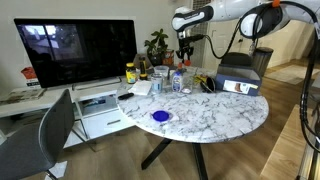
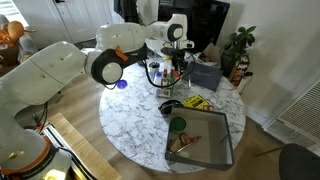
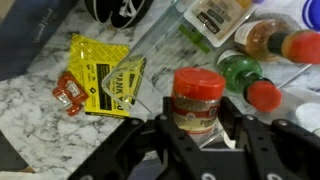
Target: Pick up the glue stick from the clear cup and put it in the clear container
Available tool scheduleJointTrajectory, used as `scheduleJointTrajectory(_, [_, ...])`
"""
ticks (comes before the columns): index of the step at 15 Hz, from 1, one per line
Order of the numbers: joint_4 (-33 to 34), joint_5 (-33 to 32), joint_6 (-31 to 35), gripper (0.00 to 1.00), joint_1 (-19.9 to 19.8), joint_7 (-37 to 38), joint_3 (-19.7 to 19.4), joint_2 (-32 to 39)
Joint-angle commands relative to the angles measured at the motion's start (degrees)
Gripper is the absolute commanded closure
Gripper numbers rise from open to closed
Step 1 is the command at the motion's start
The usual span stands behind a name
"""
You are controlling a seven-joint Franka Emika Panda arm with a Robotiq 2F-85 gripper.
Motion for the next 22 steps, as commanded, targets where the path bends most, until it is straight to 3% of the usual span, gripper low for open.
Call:
scheduleJointTrajectory(1, [0.2,3.9,6.2,0.76,-2.6,-0.1,2.9,2.6])
scheduleJointTrajectory(10, [-2.0,9.0,10.9,0.76,-6.3,-1.0,7.6,5.5])
scheduleJointTrajectory(17, [-7.3,10.1,17.4,0.73,-8.2,-0.6,8.8,5.6])
scheduleJointTrajectory(18, [-8.2,10.3,18.4,0.43,-8.4,-0.7,8.9,5.2])
scheduleJointTrajectory(19, [-9.1,10.4,19.2,0.43,-8.6,-0.9,8.9,4.7])
scheduleJointTrajectory(22, [-10.6,10.5,19.6,0.17,-8.8,-1.0,9.4,3.0])
